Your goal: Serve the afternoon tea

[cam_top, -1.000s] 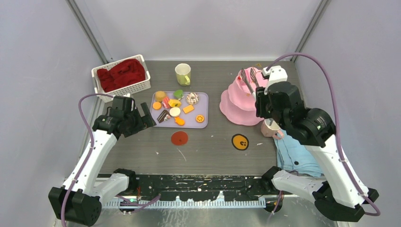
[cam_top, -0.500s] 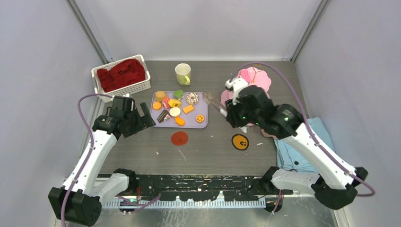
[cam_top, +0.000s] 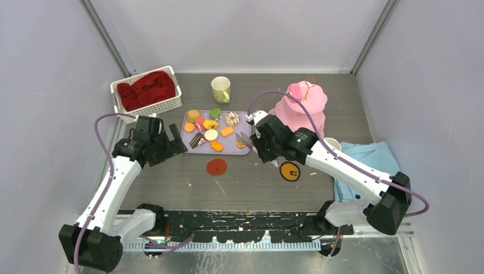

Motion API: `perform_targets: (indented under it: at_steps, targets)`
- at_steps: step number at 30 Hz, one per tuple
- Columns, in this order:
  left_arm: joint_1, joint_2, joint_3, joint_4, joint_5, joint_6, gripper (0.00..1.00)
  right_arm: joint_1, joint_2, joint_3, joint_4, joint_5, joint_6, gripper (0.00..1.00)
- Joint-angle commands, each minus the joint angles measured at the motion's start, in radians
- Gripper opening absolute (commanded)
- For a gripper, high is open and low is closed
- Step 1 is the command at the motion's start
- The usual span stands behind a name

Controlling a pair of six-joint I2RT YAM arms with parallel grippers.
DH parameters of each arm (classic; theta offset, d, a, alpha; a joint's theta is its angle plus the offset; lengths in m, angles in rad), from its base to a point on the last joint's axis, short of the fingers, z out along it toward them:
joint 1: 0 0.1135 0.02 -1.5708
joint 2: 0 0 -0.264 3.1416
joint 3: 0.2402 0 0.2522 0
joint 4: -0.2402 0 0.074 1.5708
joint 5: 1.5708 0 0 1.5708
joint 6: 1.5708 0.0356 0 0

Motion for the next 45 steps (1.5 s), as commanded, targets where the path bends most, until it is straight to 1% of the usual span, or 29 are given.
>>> perform_targets:
  at_steps: [1, 6, 9, 12, 19, 25, 27, 29, 32, 38, 45]
  targets:
    - [-0.003, 0.003, 0.005, 0.023, -0.011, -0.011, 0.99, -0.001, -0.018, 0.003, 0.122, 0.033, 0.0, 0.02]
    - [-0.004, 0.01, 0.006, 0.025, -0.006, -0.01, 0.99, 0.0, -0.034, -0.026, 0.137, 0.048, 0.018, 0.01]
    - [-0.004, 0.002, 0.002, 0.024, -0.012, -0.008, 0.99, -0.001, -0.077, -0.075, 0.12, 0.149, 0.056, 0.01]
    - [-0.004, 0.0, -0.006, 0.033, -0.008, -0.008, 0.99, 0.0, -0.144, -0.18, 0.135, 0.226, 0.116, 0.03]
    - [-0.004, 0.017, -0.001, 0.041, 0.012, -0.01, 0.99, 0.011, -0.266, -0.386, 0.247, 0.195, 0.215, 0.05]
    - [-0.005, 0.025, -0.001, 0.051, 0.018, -0.013, 0.99, 0.047, -0.265, -0.516, 0.36, 0.217, 0.273, 0.1]
    - [-0.006, 0.029, -0.002, 0.051, 0.021, -0.015, 0.99, 0.069, -0.242, -0.551, 0.397, 0.262, 0.307, 0.15]
    - [-0.005, 0.031, -0.005, 0.051, 0.022, -0.015, 0.99, 0.087, -0.217, -0.574, 0.43, 0.3, 0.336, 0.17]
    - [-0.006, 0.029, -0.009, 0.05, 0.021, -0.016, 0.99, 0.101, -0.184, -0.585, 0.479, 0.321, 0.379, 0.24]
    - [-0.005, 0.029, -0.015, 0.052, 0.023, -0.013, 0.99, 0.116, -0.123, -0.645, 0.605, 0.355, 0.436, 0.31]
    - [-0.006, 0.036, -0.017, 0.078, 0.024, -0.01, 0.99, 0.133, -0.082, -0.703, 0.715, 0.399, 0.459, 0.54]
